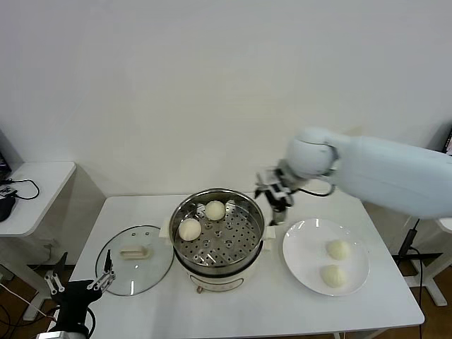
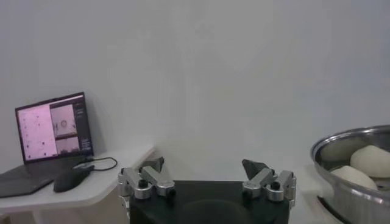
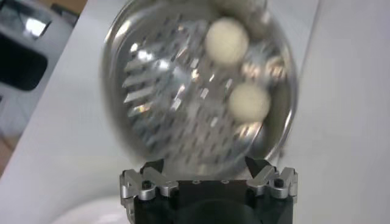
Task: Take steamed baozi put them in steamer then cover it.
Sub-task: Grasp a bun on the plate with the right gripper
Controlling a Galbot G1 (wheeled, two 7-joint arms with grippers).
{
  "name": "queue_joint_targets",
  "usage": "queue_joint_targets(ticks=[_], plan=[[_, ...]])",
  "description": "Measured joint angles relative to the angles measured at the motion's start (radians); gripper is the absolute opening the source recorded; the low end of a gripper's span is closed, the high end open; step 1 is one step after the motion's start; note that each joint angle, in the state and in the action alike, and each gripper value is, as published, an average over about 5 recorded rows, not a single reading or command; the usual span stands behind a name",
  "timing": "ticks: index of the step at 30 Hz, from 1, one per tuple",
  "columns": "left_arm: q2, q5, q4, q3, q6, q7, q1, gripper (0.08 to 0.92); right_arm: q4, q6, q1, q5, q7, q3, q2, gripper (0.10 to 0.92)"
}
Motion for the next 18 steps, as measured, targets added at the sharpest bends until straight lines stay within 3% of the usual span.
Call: queue_joint_targets(ticks=[9,18], plan=[[-0.003,0.009,0.008,0.012,0.001,0.000,0.005,0.823,0.060,0.073,-0.140,-0.135,-0.018,0.054,-0.213,0.823],[0.002,0.006,0.014,-0.004,0.001,0.001,0.013,0.823,0.039,0.133,-0.404,-0.281,-0.026,0.217,-0.298,0.823]])
